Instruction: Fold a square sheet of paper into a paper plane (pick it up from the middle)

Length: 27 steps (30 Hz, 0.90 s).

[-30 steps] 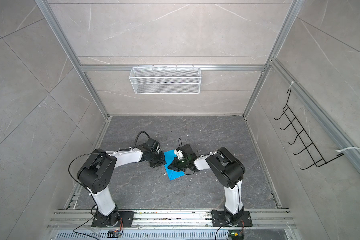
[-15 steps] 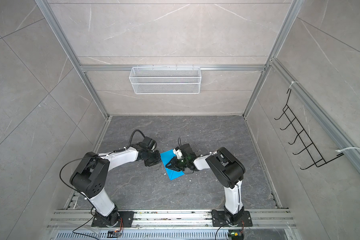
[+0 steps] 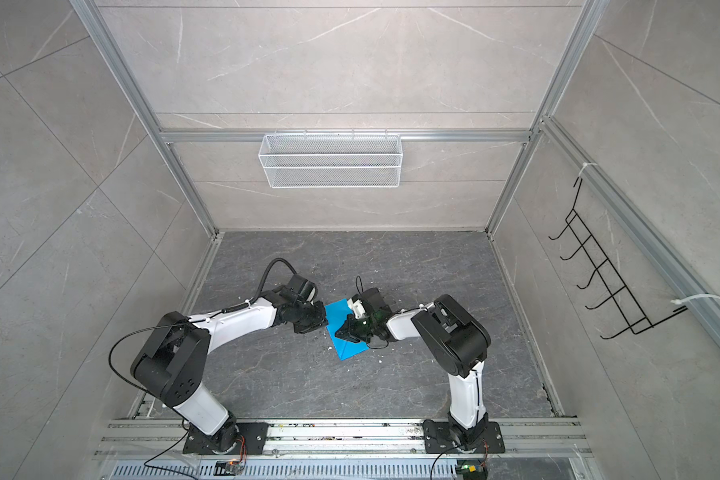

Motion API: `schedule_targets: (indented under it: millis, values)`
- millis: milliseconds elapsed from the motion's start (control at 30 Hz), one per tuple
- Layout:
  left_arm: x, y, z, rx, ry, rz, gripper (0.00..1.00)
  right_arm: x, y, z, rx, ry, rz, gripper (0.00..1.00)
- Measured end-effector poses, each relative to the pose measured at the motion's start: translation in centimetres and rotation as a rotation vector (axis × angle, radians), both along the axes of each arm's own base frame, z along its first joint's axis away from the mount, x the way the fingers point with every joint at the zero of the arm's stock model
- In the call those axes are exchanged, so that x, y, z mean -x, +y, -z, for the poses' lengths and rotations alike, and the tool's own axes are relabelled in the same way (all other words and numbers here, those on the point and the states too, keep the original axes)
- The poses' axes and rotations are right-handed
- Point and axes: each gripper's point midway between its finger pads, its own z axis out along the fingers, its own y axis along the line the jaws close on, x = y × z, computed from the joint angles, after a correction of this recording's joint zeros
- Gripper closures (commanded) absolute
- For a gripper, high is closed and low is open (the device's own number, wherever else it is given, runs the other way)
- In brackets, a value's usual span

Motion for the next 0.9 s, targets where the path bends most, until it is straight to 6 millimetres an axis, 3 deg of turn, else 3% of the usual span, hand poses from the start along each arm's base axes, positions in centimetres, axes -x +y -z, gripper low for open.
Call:
schedule_targets:
  millis: [167, 367, 900]
  values:
    - [1.1, -1.4, 1.4, -0.013, 0.032, 0.047, 0.93, 0.0, 0.0, 0.0, 0.004, 0.004, 0.0, 1.0]
    - [0.9, -1.6, 2.4, -0.037, 0.055, 0.049, 1.0, 0.0, 0.0, 0.0, 0.007, 0.004, -0.001, 1.0]
    - [0.8, -1.1, 3.5, -0.079, 0.069, 0.042, 1.0, 0.0, 0.0, 0.0, 0.011, 0.008, -0.001, 1.0]
